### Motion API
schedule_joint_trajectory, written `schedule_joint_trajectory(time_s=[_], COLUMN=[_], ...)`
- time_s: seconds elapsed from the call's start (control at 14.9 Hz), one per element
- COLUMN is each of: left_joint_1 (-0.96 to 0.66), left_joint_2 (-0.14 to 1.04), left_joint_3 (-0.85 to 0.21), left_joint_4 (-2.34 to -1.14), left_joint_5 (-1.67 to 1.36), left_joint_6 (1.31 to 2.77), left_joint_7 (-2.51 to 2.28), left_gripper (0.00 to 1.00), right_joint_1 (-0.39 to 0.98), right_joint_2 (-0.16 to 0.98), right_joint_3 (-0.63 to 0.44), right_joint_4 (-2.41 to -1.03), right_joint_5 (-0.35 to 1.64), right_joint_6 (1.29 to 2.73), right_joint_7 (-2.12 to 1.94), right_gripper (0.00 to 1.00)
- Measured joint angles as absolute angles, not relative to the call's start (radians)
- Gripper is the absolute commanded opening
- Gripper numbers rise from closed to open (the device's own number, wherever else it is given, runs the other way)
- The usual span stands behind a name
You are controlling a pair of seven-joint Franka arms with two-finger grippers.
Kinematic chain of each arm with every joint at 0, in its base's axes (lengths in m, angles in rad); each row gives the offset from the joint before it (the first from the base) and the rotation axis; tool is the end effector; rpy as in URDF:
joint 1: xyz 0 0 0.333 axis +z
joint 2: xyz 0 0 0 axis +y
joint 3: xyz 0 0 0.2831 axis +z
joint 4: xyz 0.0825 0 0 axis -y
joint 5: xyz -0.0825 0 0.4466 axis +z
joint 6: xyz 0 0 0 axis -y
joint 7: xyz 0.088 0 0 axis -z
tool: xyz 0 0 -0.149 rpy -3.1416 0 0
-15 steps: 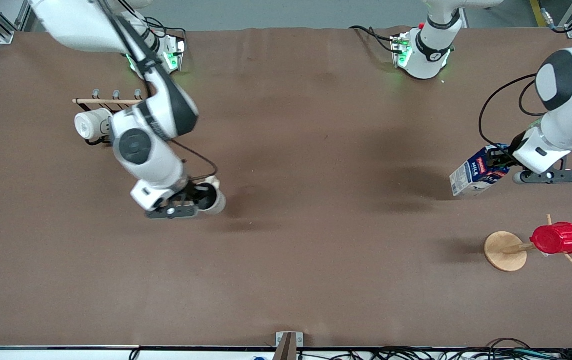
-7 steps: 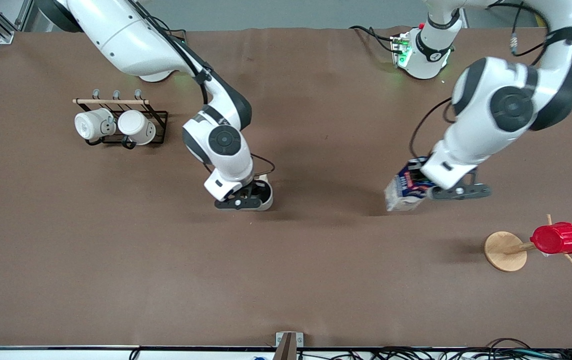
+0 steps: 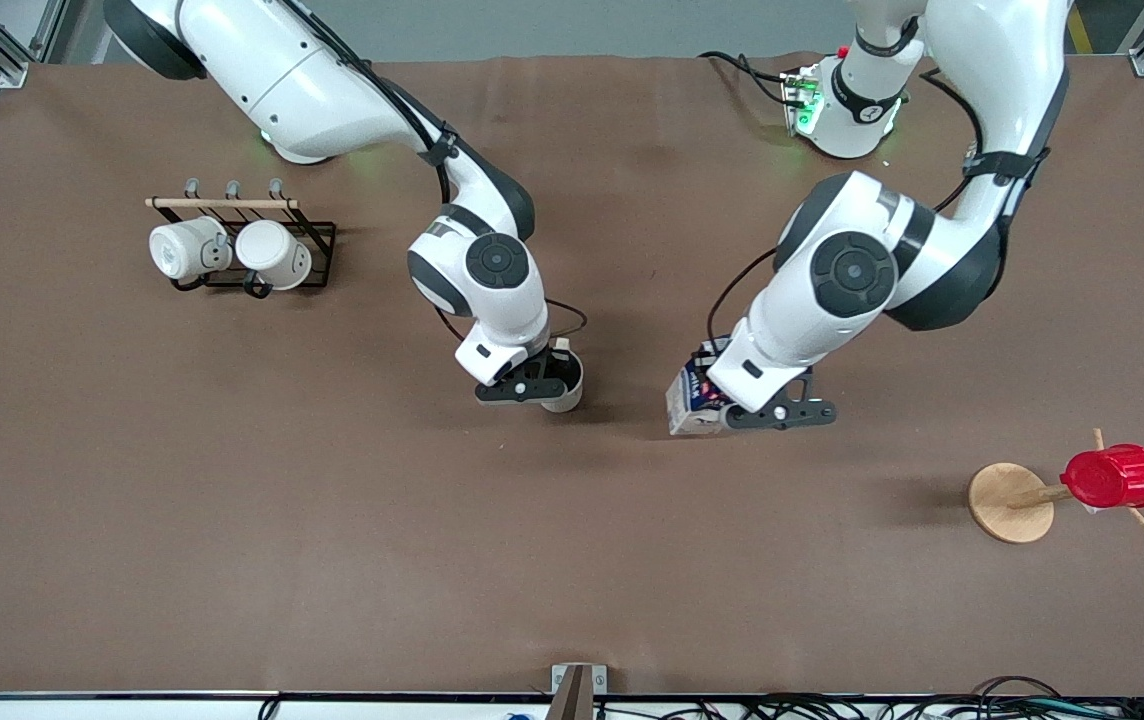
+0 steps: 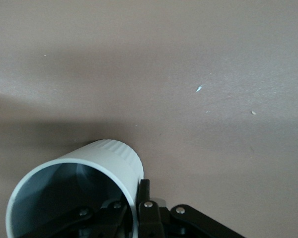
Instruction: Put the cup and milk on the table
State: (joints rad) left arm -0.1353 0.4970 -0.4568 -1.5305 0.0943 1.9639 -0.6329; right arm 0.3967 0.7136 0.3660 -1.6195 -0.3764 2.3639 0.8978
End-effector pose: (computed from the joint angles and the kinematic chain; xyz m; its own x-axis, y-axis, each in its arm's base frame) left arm 0.6222 -0.3731 0.2963 0.9953 0.0467 -0.0845 0.0546 -0.9942 0.0931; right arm 0.5467 0.4844 0.1269 0.9953 0.0287 0.0929 0.0324 -0.9987 -0.0383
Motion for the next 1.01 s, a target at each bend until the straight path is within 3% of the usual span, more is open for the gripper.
schedule_joint_trajectory(time_s=[0.4,0.74,0.87,1.01], left_joint_1=[-0.253,-0.301,-0.302,-0.305], left_joint_2=[0.634,0.684,0.684,0.685], left_joint_3=[-0.476,-0.477,-0.480,-0.482], left_joint_4=[-1.412,-1.360,-1.360,-1.360], left_joint_5=[0.174,0.177,0.177,0.177], left_joint_6=[1.963,1.942,1.926,1.923], left_joint_7=[-0.829,-0.883,-0.883,-0.865], left_gripper=[0.36,0.40,0.49,0.68], right_joint_1=[0.369,0.238,0.175,0.124], right_joint_2=[0.699,0.478,0.377,0.311], right_joint_3=[0.366,0.382,0.384,0.379], right_joint_4=[-1.596,-1.560,-1.562,-1.567], right_joint_5=[-0.376,-0.377,-0.376,-0.365], right_joint_6=[2.337,2.058,1.972,1.923], right_joint_7=[0.921,0.922,0.918,0.899], right_gripper=[1.00,1.00,1.00,1.00])
